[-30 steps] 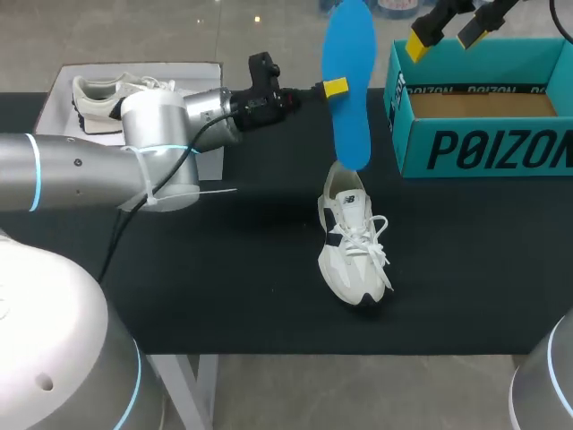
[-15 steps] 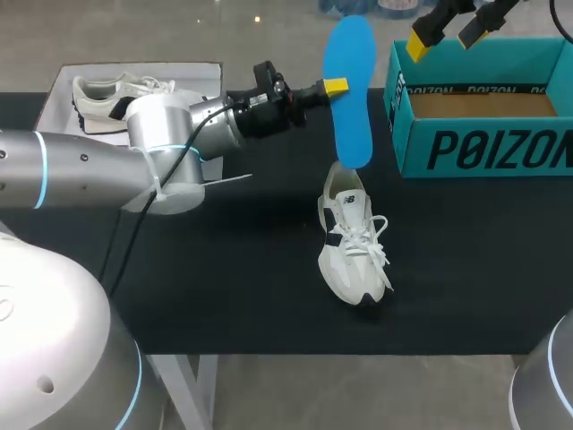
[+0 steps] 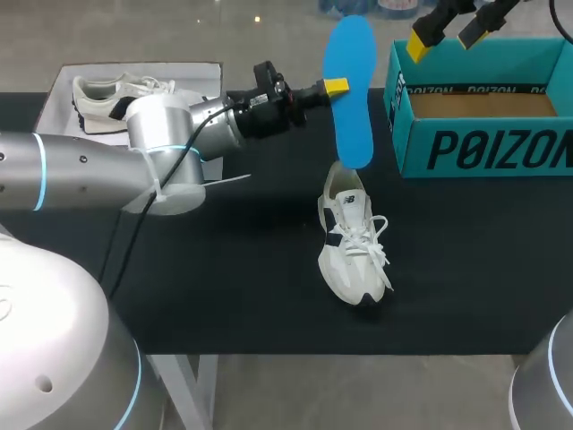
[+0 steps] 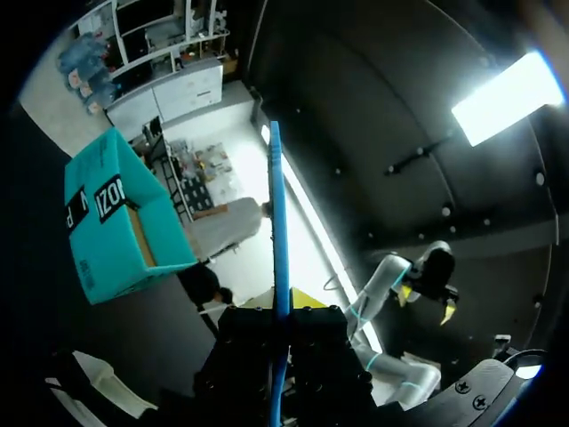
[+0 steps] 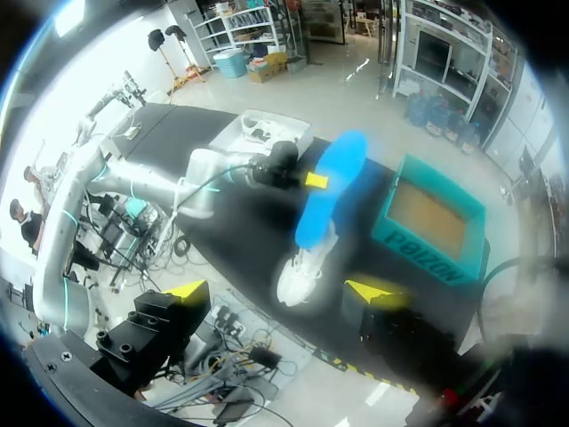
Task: Take the shoe out of the shoebox, open the shoe tongue, remove and reinsert the insole, then place the shoe into the shoebox
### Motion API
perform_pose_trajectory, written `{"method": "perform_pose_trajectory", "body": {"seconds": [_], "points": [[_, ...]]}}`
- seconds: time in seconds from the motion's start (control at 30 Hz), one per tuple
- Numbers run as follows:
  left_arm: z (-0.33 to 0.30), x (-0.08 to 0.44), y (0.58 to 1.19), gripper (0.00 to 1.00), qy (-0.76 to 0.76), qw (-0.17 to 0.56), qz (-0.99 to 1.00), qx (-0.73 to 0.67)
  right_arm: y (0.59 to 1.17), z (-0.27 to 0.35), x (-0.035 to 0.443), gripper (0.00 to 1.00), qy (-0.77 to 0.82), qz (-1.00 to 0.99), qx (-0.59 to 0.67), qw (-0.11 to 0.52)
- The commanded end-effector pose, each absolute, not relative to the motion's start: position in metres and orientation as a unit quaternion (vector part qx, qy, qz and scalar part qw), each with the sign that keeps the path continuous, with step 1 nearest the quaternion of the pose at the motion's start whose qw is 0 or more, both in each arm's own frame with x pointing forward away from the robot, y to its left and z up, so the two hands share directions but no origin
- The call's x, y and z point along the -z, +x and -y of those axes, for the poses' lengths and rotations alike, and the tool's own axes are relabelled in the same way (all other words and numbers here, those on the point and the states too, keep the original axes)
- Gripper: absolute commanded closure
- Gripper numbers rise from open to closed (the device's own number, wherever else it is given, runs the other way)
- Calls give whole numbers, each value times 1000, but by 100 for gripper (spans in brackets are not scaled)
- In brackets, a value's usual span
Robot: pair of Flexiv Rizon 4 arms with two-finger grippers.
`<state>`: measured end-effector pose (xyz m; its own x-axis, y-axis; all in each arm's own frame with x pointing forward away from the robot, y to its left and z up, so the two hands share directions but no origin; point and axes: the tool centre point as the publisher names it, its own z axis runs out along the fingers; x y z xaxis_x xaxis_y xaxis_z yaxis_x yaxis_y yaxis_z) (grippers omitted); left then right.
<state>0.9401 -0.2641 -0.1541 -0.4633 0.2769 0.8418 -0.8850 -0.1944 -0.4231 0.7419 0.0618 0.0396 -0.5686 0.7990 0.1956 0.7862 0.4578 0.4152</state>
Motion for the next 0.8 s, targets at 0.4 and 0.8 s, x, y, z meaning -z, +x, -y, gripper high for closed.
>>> {"method": "perform_pose_trajectory", "body": {"seconds": [0.4,0.8], "points": [[264,154,939,100,316,411,483,-706,734,-69,-43,0,498,-836,-222,64],[264,154,939,100,316,411,483,-706,721,-106,-27,0,524,-817,-218,100]]}}
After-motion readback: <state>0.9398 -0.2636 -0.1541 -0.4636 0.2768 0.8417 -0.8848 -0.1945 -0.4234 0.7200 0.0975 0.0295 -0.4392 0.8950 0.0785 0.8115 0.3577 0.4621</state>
